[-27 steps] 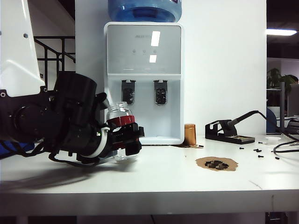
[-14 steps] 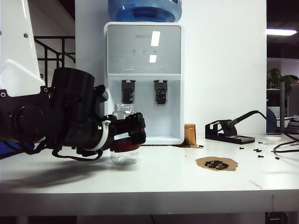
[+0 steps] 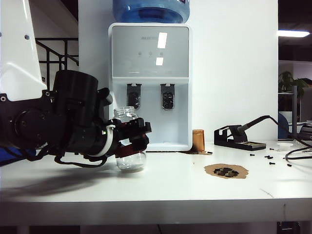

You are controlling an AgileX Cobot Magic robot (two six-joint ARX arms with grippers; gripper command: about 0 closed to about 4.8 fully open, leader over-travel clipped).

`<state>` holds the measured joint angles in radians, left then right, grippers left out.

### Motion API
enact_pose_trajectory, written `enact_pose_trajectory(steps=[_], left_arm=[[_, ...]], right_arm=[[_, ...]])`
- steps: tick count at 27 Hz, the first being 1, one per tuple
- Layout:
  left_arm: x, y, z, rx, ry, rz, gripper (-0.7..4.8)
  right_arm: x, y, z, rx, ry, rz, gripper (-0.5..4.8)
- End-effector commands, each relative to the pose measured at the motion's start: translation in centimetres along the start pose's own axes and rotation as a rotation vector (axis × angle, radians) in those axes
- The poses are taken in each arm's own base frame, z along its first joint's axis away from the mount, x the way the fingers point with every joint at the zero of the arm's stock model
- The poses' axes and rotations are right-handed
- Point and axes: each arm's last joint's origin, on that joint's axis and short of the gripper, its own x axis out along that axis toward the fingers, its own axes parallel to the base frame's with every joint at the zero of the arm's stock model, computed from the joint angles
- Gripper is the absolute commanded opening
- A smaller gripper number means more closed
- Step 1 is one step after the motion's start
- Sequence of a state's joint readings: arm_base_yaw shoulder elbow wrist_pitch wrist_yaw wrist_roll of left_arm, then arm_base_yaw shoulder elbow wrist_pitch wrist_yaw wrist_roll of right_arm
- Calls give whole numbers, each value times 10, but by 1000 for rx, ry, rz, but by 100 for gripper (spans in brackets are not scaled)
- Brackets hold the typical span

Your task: Pick up the water bottle with two loops of red belts, then reach the front water dispenser and gently press the gray-black baffle horizontally to get a little water.

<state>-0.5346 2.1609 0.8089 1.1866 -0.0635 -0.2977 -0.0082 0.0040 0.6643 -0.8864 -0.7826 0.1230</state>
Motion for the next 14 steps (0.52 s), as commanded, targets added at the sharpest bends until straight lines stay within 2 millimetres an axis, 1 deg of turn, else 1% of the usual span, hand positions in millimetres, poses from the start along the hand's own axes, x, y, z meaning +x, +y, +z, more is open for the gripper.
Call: enact_pose_trajectory(steps=[1,2,5,6,7,9,10,14], left_arm=[[0,-2,3,1,-14,-32,110],[0,-2,4,0,-22,-34,98],[0,-4,8,28,-56,-68,21],[0,-4,9,47,-69,-76,17],[0,-5,13,108,-106,-83,16],[-1,-6,15,169,-137,-85,-6],[-1,-6,17,202,-154,-82,-5],[-2,-4,22,308,-221,42,-5]], right_arm=[[0,1,1,-13,-9,4,-1],[0,1,1,-13,-8,4,0],[0,1,1,-13,-8,4,-1],[0,1,1,-13,-8,4,0],[0,1,1,-13,-9,4,0],[0,1,1,-13,-9,4,-1],[0,1,1,-13,-8,4,0],[0,1,1,-13,-8,4,0]])
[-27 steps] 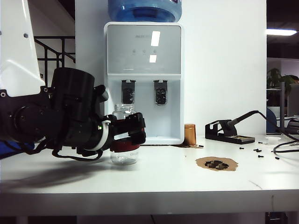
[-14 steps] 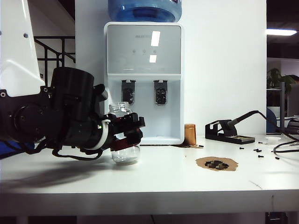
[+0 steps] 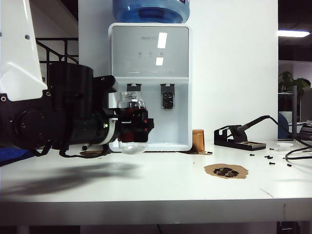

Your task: Pick up the water bottle with two loops of red belts, then reach the front water dispenser and gently press the gray-black baffle horizontally to get a little water.

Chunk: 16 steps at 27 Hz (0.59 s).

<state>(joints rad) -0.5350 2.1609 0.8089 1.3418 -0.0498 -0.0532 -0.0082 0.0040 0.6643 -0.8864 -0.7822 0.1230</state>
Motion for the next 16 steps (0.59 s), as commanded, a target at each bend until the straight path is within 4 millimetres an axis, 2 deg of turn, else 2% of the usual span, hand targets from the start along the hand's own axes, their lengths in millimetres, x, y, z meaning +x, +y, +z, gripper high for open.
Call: enact_pose_trajectory(steps=[1,6,11,16], left_arm=[[0,3,8,87,-60,91,-5],[4,2,9,142,-42,122,-5],[42,4,31,180,8,230,-5],[67,4,49,171,61,263,-5]], right_arm=[[0,1,1,-13,-8,4,0],[0,1,1,-13,-8,4,-1],[0,1,1,-13,-8,4,-1],[0,1,1,-13,-8,4,0]])
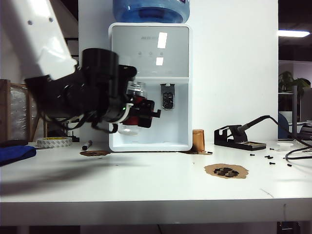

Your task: Pick up the water bottle with two loops of red belts, then reach the front water dispenser and gently press the gray-black baffle horizontally to get a little water.

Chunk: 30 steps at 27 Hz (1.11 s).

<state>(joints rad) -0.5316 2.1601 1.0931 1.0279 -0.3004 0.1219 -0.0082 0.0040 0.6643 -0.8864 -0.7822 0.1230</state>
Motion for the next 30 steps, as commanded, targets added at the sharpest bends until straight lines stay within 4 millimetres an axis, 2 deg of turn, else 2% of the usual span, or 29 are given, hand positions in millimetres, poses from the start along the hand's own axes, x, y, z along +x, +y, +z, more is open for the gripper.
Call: enact_pose_trajectory(steps=[1,5,9,17,24,30], left_arm=[[16,3,16,-81,39,18,-5],[35,26,22,-200,110,51,-5],[37,35,21,-232,115,47,-5],[35,28,20,-247,120,-2,-5],[38,27,8,-241,127,31,-5],[45,29,16,-258,66,30,-5]], right_arm=[[0,1,1,-13,-8,4,0],[0,1,1,-13,-8,4,0],[0,1,1,-13,-8,4,0],[0,1,1,-13,-8,4,0],[0,1,1,-13,-8,4,0],[0,1,1,-13,-8,4,0]])
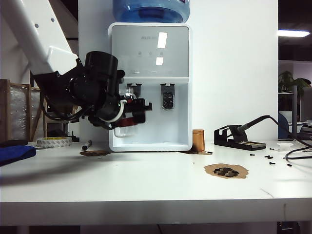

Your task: Pick up the water bottle with two loops of red belts, then reach the front water dispenser and gently press the gray-black baffle horizontally to get a little water.

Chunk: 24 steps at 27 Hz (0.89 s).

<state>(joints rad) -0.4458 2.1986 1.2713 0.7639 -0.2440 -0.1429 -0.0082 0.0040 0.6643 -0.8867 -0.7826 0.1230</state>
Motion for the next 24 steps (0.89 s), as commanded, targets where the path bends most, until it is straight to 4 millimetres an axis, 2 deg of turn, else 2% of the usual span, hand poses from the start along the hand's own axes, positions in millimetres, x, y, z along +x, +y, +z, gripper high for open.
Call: enact_pose_trajectory(steps=[1,8,17,24], left_arm=[[7,-3,14,-18,-57,-8,-5],[13,-6,23,-34,-49,-8,-5],[21,-3,6,-24,-1,8,-5],[31,-4,10,-29,-23,7,-5]], right_arm=[[0,1,1,-13,-8,4,0],[0,1,1,-13,-8,4,0],[0,1,1,-13,-8,4,0],[0,0,1,-12,-8,3,-1]])
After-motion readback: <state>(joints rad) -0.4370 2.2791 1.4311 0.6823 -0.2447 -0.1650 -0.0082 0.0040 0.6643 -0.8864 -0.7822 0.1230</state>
